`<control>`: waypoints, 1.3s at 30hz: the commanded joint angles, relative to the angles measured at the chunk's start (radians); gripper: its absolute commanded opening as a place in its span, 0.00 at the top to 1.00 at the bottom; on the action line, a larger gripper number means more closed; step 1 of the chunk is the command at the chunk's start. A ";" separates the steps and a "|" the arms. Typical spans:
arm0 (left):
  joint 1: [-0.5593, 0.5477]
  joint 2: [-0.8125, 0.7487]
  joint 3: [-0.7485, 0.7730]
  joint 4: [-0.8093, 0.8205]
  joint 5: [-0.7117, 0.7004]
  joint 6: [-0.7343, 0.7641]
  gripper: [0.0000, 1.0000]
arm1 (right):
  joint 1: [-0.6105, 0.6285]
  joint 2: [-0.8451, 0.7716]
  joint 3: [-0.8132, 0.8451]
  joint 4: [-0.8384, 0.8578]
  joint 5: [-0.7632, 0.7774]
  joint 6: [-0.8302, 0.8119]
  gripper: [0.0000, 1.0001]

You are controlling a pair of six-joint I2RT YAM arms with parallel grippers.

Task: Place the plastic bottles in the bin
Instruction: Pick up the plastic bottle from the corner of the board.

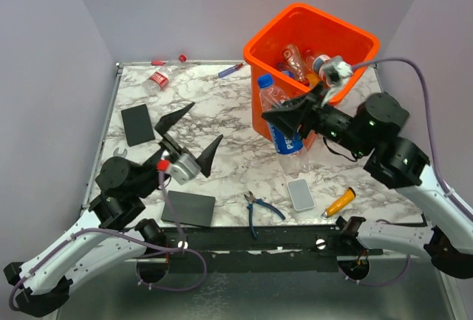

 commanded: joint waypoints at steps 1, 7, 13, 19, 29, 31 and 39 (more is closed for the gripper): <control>-0.002 0.010 0.091 0.141 -0.074 -0.913 0.01 | 0.002 -0.120 -0.187 0.593 -0.015 0.035 0.85; -0.003 0.215 0.088 0.486 0.264 -1.519 0.01 | 0.002 -0.119 -0.290 0.843 -0.078 0.079 0.84; -0.002 0.330 0.099 0.701 0.372 -1.705 0.01 | 0.002 -0.100 -0.306 0.925 -0.123 0.125 0.84; -0.002 0.396 0.109 0.725 0.437 -1.732 0.01 | 0.002 -0.084 -0.350 1.036 -0.136 0.177 0.84; -0.006 0.452 0.109 0.726 0.477 -1.739 0.32 | 0.002 -0.028 -0.359 1.117 -0.167 0.218 0.84; -0.006 0.463 0.113 0.727 0.483 -1.734 0.43 | 0.002 -0.023 -0.348 1.101 -0.170 0.216 0.84; -0.008 0.425 0.076 0.717 0.448 -1.657 0.81 | 0.002 -0.065 -0.263 0.847 -0.133 0.156 0.37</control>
